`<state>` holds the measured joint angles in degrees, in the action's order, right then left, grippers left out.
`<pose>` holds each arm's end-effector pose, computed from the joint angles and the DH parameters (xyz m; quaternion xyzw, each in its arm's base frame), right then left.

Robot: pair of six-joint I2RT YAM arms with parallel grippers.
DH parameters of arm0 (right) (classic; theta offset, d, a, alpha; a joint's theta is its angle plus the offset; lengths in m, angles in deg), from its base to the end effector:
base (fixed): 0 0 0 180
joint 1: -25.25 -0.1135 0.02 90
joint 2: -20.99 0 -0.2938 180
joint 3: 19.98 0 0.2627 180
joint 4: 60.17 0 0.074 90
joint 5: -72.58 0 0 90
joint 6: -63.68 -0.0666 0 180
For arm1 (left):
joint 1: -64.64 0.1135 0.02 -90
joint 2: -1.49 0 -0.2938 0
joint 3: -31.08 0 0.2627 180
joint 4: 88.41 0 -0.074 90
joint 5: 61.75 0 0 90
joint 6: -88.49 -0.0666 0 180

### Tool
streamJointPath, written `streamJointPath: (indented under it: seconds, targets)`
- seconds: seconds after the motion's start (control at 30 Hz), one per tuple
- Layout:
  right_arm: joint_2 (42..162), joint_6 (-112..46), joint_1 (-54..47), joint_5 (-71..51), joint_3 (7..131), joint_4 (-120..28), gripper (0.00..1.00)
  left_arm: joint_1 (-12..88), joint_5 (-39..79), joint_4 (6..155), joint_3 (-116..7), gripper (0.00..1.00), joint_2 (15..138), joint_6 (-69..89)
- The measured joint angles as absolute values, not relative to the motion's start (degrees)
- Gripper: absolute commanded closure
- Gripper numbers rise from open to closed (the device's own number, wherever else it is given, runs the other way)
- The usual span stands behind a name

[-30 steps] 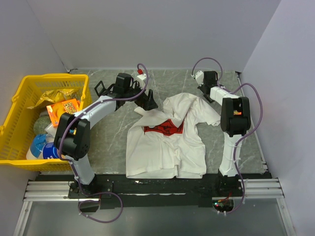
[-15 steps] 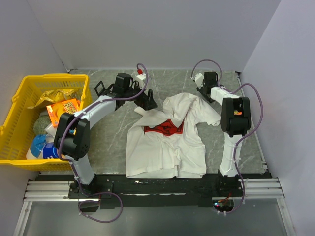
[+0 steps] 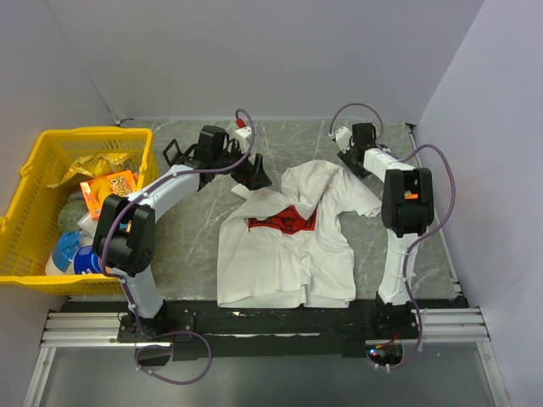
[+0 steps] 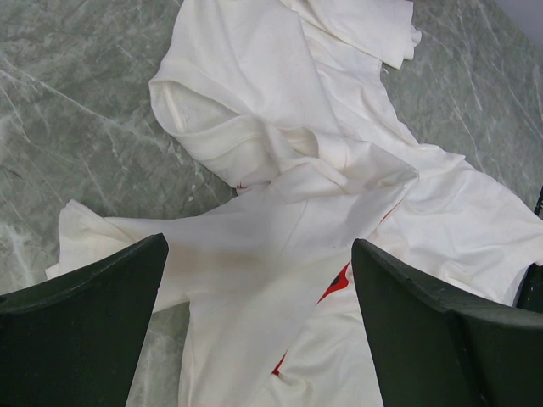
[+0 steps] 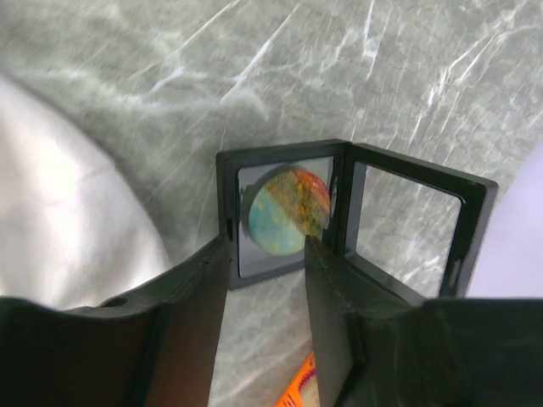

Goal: Remove the brooch from the garment
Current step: Place the brooch in the brooch box.

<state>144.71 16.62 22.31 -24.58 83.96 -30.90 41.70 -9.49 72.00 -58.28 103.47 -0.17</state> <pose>0.5218 0.0185 0.1632 -0.3443 0.8696 -0.1744 0.3081 0.3935 -0.2108 0.2760 0.3087 0.7845 -0.3730 0.3875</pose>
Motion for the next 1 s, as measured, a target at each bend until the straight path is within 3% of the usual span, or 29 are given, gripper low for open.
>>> streamJointPath:
  seconds: [0.17,0.37,0.7,1.0]
  targets:
    - [142.13,16.86,22.31,-22.46,84.77,-26.83,0.20,41.70,-9.44,71.93,-58.28,0.04,103.47,-0.34]
    - [136.90,16.16,22.35,-16.82,90.69,-17.48,0.01,41.72,-9.38,70.27,-58.39,0.04,103.47,-3.66]
    - [114.85,15.24,18.72,-7.16,83.85,-9.85,0.00,41.72,-7.46,57.27,-61.38,0.04,101.46,-20.28]
    - [106.96,11.79,16.89,0.25,79.77,-4.69,0.00,37.41,0.41,61.03,-45.54,0.04,92.41,-24.97]
